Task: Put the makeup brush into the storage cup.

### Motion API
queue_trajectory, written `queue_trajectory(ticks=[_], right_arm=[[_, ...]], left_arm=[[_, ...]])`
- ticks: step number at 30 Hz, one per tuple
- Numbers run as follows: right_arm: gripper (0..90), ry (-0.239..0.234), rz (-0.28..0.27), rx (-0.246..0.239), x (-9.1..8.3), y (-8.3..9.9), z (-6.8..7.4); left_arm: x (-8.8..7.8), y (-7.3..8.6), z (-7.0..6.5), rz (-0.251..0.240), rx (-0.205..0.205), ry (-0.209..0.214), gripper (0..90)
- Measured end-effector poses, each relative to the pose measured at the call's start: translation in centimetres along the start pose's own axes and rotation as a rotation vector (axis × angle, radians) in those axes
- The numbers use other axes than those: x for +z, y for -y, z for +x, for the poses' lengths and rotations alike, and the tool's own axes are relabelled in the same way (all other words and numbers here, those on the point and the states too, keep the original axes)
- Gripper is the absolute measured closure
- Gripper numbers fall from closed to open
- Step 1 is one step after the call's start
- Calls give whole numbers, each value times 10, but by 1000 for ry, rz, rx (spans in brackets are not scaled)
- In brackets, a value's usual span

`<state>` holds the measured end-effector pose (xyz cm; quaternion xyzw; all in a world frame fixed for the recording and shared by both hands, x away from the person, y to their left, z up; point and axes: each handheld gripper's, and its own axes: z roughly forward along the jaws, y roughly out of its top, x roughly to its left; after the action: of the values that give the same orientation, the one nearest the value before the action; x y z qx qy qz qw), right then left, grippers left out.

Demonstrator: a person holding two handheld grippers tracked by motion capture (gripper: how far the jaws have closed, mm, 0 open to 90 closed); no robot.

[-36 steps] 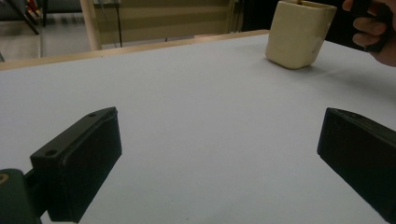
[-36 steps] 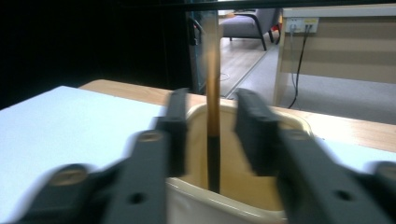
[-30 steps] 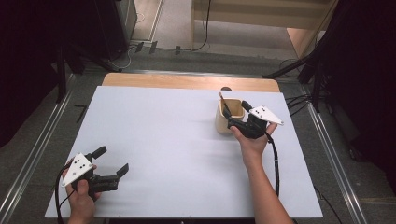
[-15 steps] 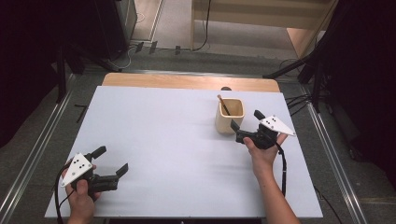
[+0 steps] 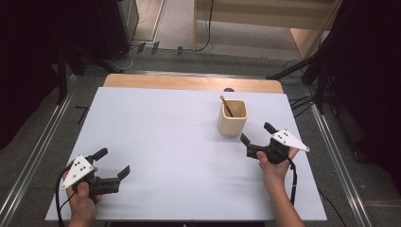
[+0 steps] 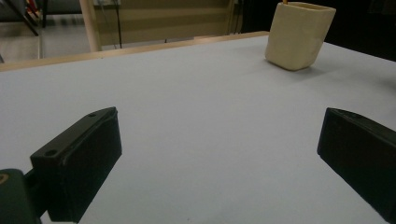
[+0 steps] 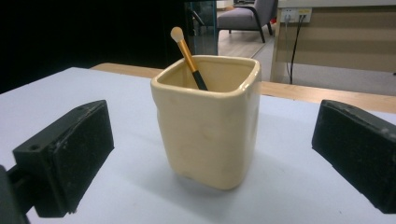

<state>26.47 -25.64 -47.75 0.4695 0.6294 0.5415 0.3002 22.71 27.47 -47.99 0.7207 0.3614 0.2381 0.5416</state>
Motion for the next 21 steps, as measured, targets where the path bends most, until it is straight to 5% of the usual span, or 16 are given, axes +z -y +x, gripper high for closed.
queue_trajectory(ticks=[21], right_arm=[[0, 39, 17, 10, -43, 20, -12]], left_arm=[[-1, -2, -3, -5, 3, -1, 4]])
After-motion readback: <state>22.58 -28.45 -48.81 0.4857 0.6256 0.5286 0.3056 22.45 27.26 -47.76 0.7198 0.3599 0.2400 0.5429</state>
